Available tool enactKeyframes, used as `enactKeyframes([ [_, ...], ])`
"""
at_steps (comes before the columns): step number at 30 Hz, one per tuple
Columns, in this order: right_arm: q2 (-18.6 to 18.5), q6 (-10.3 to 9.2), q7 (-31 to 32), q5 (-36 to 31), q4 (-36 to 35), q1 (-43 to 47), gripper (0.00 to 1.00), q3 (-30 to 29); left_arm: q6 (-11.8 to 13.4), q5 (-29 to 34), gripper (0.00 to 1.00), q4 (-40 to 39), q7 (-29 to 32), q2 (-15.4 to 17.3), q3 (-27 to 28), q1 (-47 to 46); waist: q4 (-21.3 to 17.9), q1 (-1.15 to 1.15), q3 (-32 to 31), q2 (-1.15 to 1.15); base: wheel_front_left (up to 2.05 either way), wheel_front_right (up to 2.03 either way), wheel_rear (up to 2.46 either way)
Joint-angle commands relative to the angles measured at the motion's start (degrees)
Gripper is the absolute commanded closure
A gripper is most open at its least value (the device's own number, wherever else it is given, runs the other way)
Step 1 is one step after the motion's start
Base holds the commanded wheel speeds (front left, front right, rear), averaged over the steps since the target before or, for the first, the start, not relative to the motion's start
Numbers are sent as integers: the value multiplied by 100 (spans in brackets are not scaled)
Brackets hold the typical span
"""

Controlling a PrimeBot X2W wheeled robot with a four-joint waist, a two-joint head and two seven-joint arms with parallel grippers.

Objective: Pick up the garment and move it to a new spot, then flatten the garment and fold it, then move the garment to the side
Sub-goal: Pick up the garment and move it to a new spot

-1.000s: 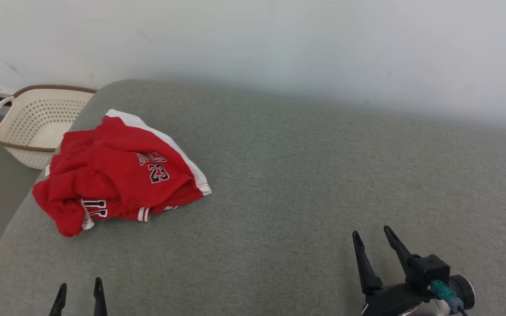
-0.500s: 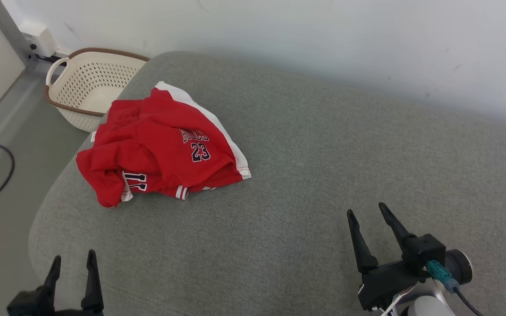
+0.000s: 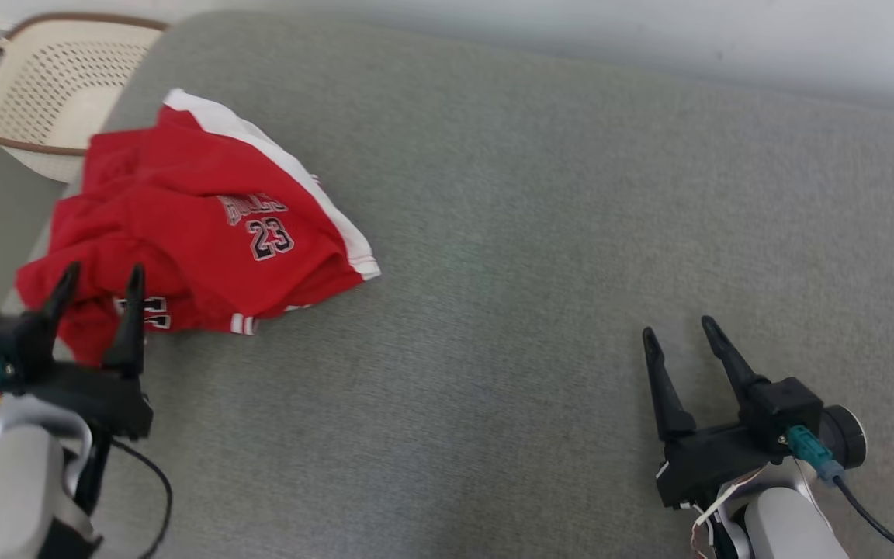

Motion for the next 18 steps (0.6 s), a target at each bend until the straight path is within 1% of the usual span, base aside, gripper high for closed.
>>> enactKeyframes([
  [1,34,4,-3,58,-18,-58,0,-33,10,-144,0,141,-24,115,-130,-145,-371,-1,429,0,0,0,0],
  [3,91,4,-3,91,-33,-158,0,-47,8,-436,0,438,3,414,-645,-533,-473,-1,571,0,0,0,0],
  [5,133,4,-3,122,-3,-198,0,-51,6,-823,0,645,174,651,-1201,-877,-554,-1,690,0,0,0,0],
  [6,136,4,-3,114,0,-226,0,-34,6,-1092,0,714,300,752,-1457,-1035,-587,-1,742,0,0,0,0],
  [8,151,4,-2,108,21,-302,0,19,6,-1455,0,775,537,1071,-1942,-1330,-660,-1,859,0,0,0,0],
  [12,154,3,0,169,114,-432,0,44,6,-2328,0,790,1214,1631,-2933,-1769,-818,-1,1060,0,0,0,0],
  [15,128,-1,6,209,182,-459,0,15,5,-2864,0,714,1674,1974,-3499,-1967,-909,-1,1159,0,0,0,0],
  [18,112,-2,21,249,223,-463,0,-18,5,-3348,0,671,2034,2187,-3888,-2075,-1008,-1,1251,0,0,0,0],
])
